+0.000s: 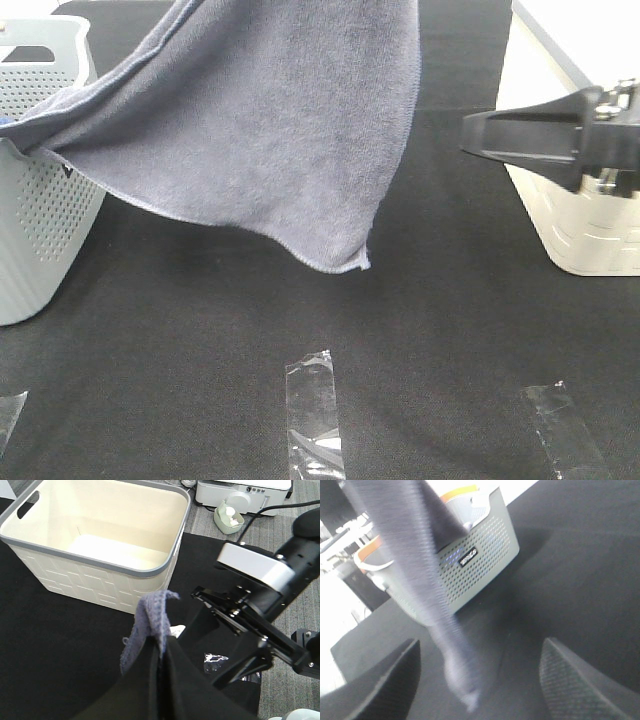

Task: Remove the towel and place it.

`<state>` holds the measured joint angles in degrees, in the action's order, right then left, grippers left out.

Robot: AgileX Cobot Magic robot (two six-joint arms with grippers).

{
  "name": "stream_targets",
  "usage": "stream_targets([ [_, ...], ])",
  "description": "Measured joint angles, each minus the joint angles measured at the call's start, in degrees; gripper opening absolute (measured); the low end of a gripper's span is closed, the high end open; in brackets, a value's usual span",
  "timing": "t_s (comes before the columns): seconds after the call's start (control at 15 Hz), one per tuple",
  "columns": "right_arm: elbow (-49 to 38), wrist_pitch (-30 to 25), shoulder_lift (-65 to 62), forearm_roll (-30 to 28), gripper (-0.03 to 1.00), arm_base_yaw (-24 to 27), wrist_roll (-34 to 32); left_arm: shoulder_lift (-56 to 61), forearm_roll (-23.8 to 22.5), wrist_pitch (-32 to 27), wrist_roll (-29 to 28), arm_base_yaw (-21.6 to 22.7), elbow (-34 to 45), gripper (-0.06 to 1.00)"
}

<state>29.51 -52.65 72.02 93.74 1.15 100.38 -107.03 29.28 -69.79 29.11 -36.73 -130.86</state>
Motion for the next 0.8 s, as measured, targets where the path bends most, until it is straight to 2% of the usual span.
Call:
stream_targets([
  [0.13, 0.0, -4.9, 6.2, 4.8, 0.65, 0.0, 7.8, 0.0, 0.7, 0.0, 0.2, 0.0, 0.0, 0.0],
  [0.27, 0.1, -8.6, 11.7, 5.4, 0.65, 0.0, 14.0, 0.0, 1.1, 0.0, 0.2, 0.0, 0.0, 0.0],
  [0.53, 0.2, -14.1, 21.4, 5.6, 0.66, 0.0, 21.6, 0.0, 1.4, 0.7, 0.3, 0.0, 0.0, 0.0],
  [0.8, 0.2, -15.6, 25.6, 5.7, 0.7, 0.0, 25.4, 0.0, 2.7, 2.1, 0.3, 0.0, 0.0, 0.0],
])
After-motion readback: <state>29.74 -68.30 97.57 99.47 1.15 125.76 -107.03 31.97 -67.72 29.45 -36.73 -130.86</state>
